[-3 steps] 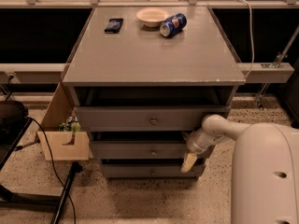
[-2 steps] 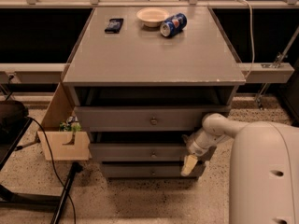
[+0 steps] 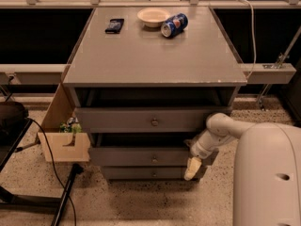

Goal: Open middle drawer

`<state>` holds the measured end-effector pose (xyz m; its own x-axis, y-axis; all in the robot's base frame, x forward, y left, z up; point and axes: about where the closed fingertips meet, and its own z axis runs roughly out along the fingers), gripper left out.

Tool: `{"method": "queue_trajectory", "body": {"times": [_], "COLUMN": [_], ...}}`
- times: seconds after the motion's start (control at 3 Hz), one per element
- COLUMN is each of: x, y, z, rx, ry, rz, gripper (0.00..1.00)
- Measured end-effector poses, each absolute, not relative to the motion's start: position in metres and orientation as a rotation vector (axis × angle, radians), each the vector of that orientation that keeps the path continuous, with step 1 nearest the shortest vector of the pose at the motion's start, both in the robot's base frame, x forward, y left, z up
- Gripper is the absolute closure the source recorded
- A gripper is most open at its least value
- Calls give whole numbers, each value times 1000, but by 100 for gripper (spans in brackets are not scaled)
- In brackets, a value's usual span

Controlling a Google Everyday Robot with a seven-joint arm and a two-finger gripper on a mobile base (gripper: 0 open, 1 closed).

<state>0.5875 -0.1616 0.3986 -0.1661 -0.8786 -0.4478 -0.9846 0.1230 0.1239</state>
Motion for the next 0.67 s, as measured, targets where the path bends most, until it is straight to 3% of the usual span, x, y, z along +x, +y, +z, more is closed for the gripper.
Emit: {"method": "queue_trajectory", "body": {"times": [0.67], "x": [539], "y": [-174], "z": [419], "rx": [-1766], "ry": [2187], "rz": [731], "gripper": [0]}}
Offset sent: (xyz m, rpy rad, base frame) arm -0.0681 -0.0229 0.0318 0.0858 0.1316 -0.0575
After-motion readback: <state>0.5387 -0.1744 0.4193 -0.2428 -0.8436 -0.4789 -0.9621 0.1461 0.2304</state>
